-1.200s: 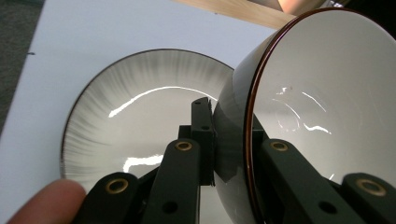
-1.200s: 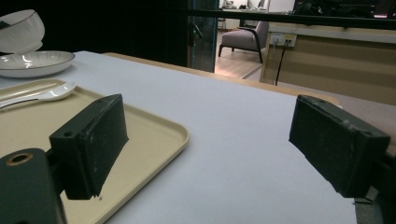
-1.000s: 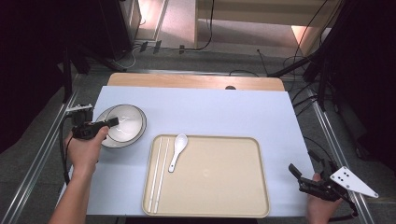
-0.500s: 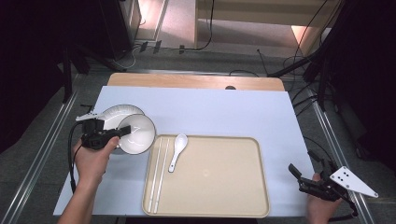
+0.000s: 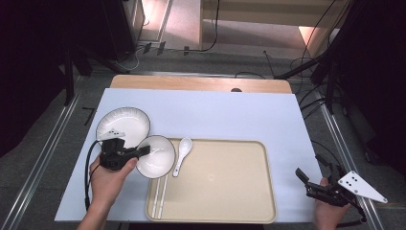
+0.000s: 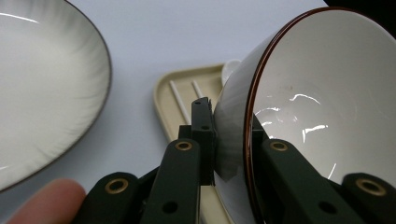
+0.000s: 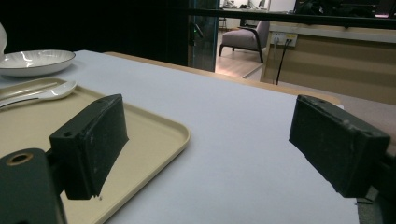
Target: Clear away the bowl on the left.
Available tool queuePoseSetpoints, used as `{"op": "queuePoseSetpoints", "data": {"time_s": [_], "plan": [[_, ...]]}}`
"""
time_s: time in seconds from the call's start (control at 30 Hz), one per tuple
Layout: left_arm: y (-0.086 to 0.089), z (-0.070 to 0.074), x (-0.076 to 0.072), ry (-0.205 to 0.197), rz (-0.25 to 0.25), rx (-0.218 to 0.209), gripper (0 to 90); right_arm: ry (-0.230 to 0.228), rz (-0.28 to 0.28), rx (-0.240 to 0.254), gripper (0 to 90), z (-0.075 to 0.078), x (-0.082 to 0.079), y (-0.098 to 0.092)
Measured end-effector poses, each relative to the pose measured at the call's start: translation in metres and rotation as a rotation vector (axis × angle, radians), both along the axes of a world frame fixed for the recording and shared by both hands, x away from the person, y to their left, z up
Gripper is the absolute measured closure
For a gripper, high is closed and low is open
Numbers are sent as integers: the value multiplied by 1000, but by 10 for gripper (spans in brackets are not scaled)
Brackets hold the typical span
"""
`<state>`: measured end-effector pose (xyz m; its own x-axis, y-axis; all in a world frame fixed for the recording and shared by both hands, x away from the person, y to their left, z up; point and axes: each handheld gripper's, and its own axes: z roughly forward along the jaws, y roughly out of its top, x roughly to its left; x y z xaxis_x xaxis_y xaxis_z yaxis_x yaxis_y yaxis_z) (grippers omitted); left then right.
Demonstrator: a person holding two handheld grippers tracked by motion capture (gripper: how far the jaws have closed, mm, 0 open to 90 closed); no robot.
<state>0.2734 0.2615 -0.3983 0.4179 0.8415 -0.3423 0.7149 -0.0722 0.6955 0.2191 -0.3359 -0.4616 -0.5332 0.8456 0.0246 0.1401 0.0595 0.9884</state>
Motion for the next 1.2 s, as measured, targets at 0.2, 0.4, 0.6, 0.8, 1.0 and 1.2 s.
{"op": "queuePoseSetpoints", "data": {"time_s": [0.2,0.4,0.6,0.8,1.0,1.2], "plan": [[-19,-8,-9,14,-46,-2,826,-4,-3,-1,119,1,-1,0],[-34,-15,-18,36,-93,7,825,-6,-1,-2,119,1,-1,1],[-46,-19,-27,48,-126,1,826,-9,-2,-3,119,1,-1,1],[-55,-25,-33,70,-157,23,826,-8,-3,0,118,1,-1,1],[-65,-34,-39,109,-189,42,825,-9,-3,-1,119,1,-1,1],[-67,-39,-43,134,-200,68,825,-10,-4,-3,118,1,-1,0]]}}
